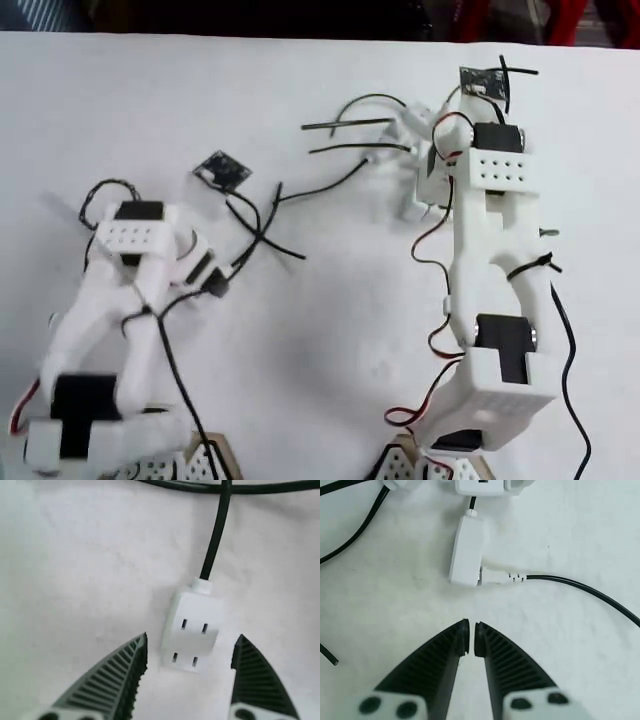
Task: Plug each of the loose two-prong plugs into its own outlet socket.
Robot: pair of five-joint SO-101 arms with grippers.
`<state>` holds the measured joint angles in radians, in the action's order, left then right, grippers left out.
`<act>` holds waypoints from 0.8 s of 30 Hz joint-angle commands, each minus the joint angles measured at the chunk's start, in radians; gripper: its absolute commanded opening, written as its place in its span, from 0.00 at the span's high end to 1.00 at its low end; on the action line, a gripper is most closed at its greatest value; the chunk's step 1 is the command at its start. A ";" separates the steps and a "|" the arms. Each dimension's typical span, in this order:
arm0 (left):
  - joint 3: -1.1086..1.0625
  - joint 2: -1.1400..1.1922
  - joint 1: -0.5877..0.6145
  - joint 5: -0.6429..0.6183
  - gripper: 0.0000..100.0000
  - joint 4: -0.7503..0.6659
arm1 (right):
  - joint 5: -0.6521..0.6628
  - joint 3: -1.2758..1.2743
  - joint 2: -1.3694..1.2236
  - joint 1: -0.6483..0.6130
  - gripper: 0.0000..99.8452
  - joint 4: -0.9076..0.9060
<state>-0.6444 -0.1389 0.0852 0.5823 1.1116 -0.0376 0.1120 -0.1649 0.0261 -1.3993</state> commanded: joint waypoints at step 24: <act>0.167 0.278 -0.420 -0.133 0.90 0.051 | 0.015 0.006 0.010 -0.013 0.98 0.012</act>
<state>-0.4342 0.1634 -0.2417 0.4626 1.2206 -0.0299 0.1120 -0.1649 0.0261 -1.3993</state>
